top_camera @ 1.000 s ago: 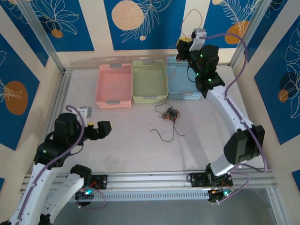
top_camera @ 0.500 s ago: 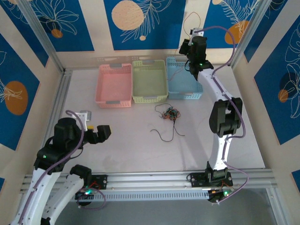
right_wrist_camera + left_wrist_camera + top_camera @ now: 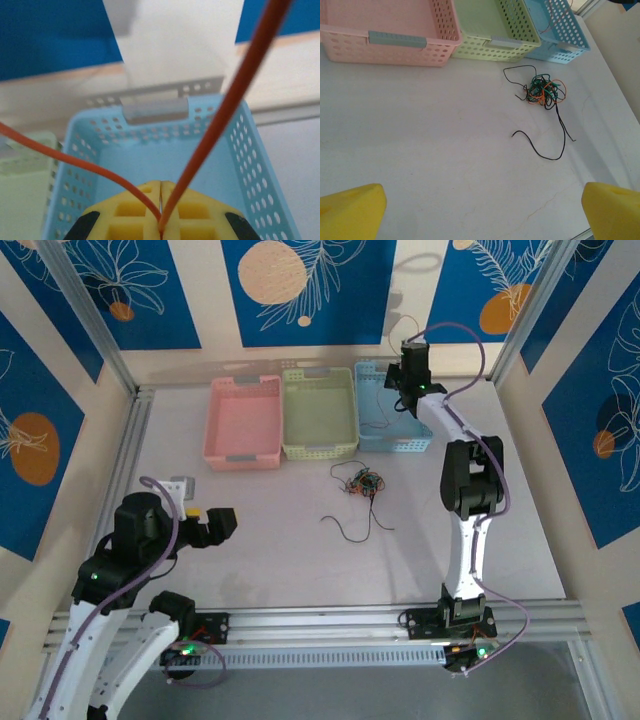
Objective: Untangle the cables
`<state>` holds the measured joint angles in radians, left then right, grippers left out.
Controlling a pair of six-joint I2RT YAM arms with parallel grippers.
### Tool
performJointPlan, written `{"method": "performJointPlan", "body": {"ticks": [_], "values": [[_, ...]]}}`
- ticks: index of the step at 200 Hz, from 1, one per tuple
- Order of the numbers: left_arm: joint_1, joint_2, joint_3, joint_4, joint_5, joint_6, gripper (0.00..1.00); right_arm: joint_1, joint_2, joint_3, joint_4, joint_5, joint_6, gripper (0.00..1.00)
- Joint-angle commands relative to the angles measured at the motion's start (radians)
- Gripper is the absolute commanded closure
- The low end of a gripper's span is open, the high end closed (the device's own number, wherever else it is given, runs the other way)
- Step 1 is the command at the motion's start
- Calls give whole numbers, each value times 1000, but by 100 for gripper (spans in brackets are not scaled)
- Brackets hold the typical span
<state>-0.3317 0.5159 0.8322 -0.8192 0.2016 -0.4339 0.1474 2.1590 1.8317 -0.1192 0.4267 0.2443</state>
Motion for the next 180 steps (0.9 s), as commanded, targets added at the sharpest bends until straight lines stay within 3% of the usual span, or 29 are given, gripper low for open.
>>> {"method": "performJointPlan", "body": {"ticks": [1,50,109,143,180], "values": [[-7,-14,-10,22,18,26,0,-16,69,116,-216,-8,29,100],[-8,-16,-12,23,18,27,0,-19,183,286,-470,-53,72,100],[-7,-16,-13,26,22,26,0,-28,222,370,-586,-105,98,79],[-7,-16,-13,26,23,26,0,-30,220,425,-664,-98,146,62],[-7,-17,-13,28,25,26,0,-24,129,403,-672,-91,183,58]]}}
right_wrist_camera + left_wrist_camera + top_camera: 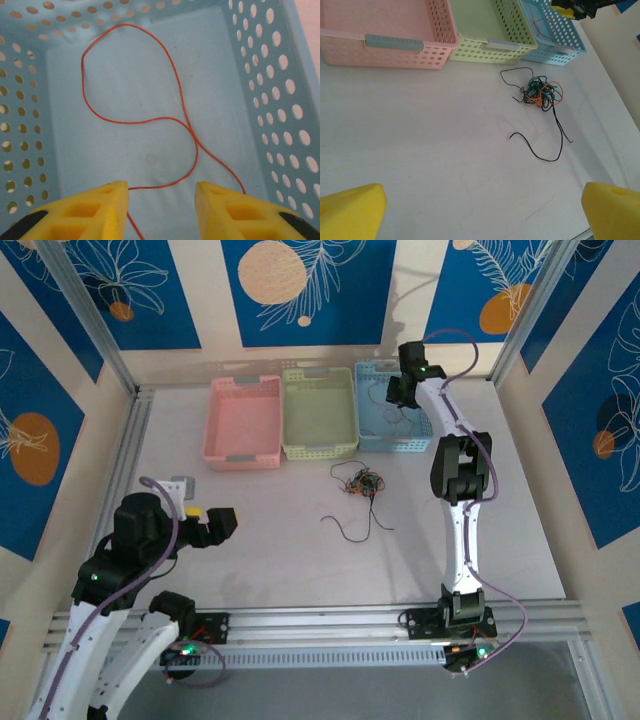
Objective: Untangle the cables
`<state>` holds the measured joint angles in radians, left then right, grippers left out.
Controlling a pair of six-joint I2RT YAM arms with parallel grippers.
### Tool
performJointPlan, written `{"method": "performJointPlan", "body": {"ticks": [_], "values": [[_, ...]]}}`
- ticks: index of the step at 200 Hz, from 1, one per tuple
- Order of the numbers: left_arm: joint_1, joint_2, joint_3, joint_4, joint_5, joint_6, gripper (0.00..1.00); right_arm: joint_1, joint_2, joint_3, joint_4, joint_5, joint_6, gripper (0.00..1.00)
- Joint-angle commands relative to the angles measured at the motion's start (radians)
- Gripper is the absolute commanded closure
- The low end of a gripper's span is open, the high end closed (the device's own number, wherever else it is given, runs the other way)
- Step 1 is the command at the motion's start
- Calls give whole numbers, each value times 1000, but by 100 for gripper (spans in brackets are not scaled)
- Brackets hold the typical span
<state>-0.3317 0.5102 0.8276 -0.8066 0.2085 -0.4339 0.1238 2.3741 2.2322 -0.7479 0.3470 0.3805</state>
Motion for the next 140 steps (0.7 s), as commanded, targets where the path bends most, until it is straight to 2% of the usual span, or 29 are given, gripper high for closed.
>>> {"method": "performJointPlan", "body": {"ticks": [1,22,40,99,119,140], "values": [[-7,-12,-8,15,19,26,0,0,-88,1,-43,-10,47,58],[-8,-14,-10,17,20,26,0,10,-177,-49,-24,-12,66,57],[-7,-17,-12,18,22,25,0,28,-283,-161,15,-40,87,57],[-8,-33,-16,26,35,25,0,164,-736,-811,227,-118,120,58],[-7,-33,-16,29,40,25,0,195,-817,-990,274,-171,133,60],[-7,-33,-19,33,55,26,0,213,-832,-1106,313,-173,125,62]]}}
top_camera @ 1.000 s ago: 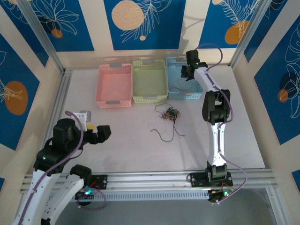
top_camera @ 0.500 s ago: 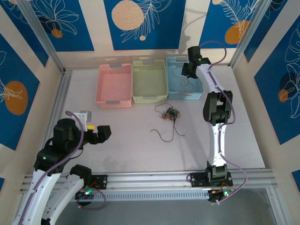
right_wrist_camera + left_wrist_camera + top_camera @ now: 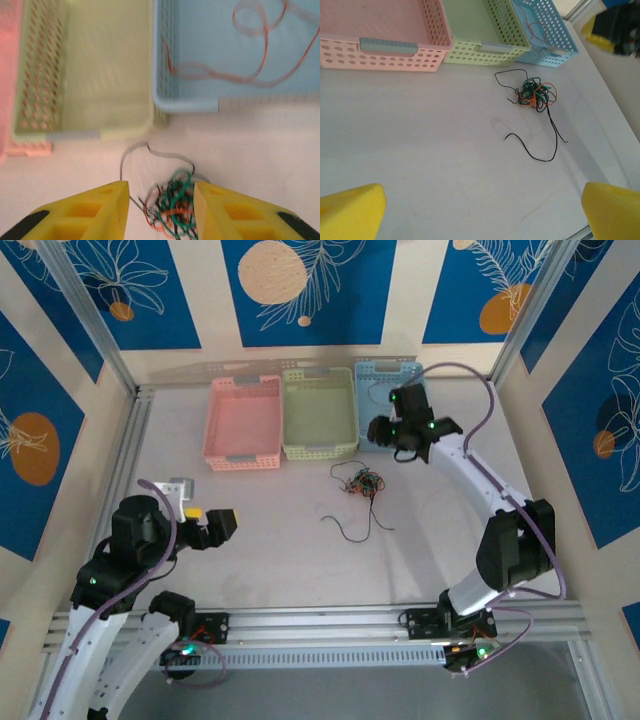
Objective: Untangle the cables
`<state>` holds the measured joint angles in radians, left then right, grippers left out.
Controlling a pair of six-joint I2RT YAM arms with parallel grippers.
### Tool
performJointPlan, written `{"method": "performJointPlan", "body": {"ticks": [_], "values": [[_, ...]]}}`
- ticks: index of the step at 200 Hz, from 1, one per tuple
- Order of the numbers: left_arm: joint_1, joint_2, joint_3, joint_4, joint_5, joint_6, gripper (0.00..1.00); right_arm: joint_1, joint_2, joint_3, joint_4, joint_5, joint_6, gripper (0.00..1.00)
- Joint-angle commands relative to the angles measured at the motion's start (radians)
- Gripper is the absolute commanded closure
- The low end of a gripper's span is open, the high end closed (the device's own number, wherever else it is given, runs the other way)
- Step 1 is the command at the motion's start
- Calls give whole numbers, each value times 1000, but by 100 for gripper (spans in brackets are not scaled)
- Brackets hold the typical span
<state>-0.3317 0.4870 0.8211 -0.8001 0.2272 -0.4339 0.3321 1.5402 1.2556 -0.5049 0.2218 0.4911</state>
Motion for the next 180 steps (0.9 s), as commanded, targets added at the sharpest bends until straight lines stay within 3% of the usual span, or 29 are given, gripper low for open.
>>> {"method": "performJointPlan", "body": {"ticks": [1,50,102,143,180], "values": [[-7,-10,-13,27,38,26,0,5,3,-132,71,-48,14,62],[-8,-5,-14,29,49,27,0,-42,103,-170,123,-98,-42,65],[-7,-8,-15,29,46,27,0,-110,204,-135,145,-247,-46,68],[-8,-8,-16,29,45,26,0,-80,218,-150,174,-332,-54,72],[-7,-10,-16,29,44,25,0,-46,178,-208,209,-379,-22,83]]}}
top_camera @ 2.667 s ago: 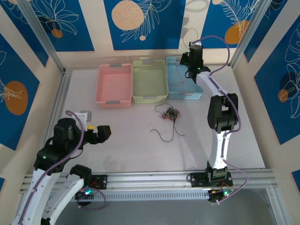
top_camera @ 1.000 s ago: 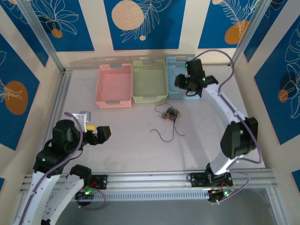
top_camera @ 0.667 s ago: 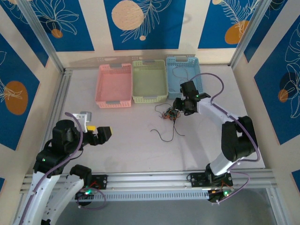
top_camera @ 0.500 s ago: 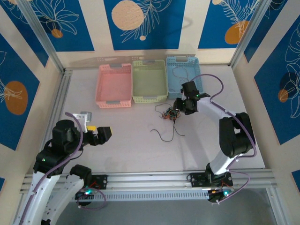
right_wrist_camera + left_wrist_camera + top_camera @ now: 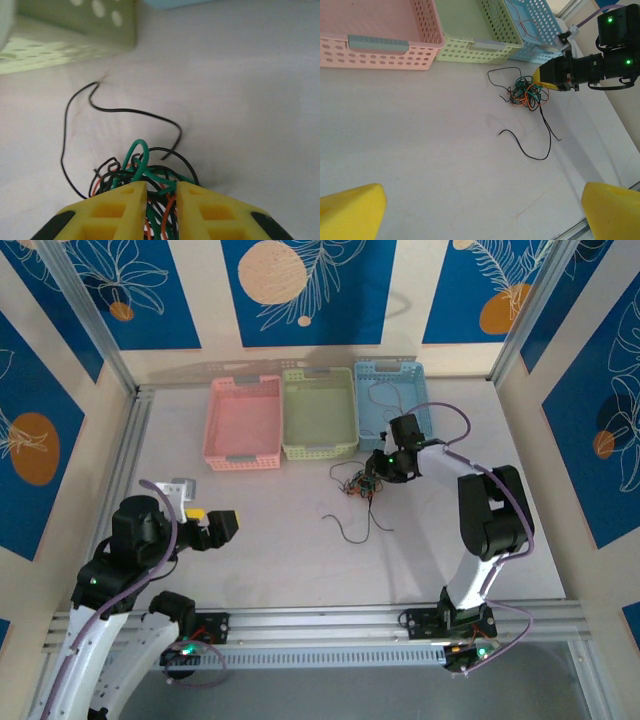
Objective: Untangle the cables
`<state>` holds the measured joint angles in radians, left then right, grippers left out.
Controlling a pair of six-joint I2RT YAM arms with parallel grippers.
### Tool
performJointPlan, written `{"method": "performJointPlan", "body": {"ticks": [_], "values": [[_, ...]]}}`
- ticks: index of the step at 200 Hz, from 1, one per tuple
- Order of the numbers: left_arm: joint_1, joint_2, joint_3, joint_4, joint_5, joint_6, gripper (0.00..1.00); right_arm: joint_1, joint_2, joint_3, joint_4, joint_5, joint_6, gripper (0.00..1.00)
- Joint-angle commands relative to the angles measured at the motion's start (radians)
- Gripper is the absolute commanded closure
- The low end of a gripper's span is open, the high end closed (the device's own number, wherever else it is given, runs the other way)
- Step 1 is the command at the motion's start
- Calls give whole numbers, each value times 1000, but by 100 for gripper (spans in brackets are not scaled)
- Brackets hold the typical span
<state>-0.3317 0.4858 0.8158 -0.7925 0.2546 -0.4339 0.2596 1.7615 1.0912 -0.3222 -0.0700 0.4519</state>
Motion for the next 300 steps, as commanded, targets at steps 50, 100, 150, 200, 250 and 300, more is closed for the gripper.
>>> {"method": "performJointPlan", "body": {"ticks": [50,100,150,200,250,300], "values": [[-8,-10,-10,21,16,24,0,177,-100,-92,40,-165,72,89],[-7,-6,-12,24,18,25,0,390,-92,-56,26,-134,104,88],[-7,21,-6,18,16,26,0,418,-212,-30,-63,13,83,67],[-7,33,-9,21,32,27,0,388,-445,-148,-186,68,97,60],[-7,15,-12,23,22,26,0,395,-597,-371,-143,26,218,65],[-7,2,-12,25,32,27,0,437,-508,-428,-24,4,289,65]]}}
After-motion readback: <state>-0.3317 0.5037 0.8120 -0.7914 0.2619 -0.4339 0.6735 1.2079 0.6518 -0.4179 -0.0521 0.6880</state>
